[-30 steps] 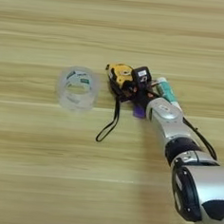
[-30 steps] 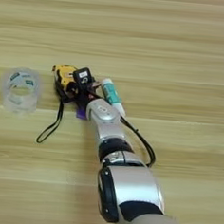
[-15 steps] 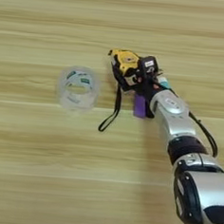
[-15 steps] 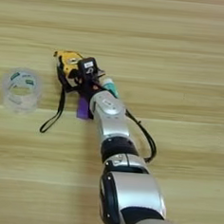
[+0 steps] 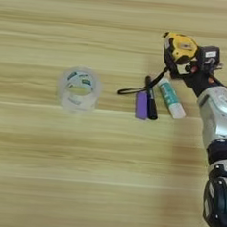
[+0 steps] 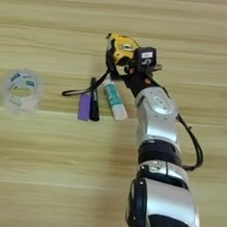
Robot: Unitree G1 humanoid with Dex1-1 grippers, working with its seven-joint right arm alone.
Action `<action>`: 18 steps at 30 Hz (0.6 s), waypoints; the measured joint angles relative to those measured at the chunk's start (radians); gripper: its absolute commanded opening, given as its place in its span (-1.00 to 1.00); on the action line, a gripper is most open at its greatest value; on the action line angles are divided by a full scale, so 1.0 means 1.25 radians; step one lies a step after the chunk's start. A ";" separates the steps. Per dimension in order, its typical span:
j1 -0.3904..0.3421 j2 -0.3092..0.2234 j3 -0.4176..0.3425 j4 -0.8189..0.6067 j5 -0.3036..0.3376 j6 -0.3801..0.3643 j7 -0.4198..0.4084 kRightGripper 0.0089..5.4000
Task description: Move the objects on the table
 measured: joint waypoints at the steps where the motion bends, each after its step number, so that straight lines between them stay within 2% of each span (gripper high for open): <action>1: 0.000 -0.016 -0.012 0.002 0.003 0.000 -0.001 0.60; 4: -0.001 -0.057 -0.049 0.024 0.018 0.000 -0.009 0.60; 7: -0.001 -0.078 -0.066 0.060 0.024 -0.001 -0.017 0.60; 13: 0.003 -0.092 -0.079 0.166 0.023 -0.011 -0.028 0.60; 18: 0.011 -0.098 -0.068 0.235 0.003 -0.022 -0.051 0.60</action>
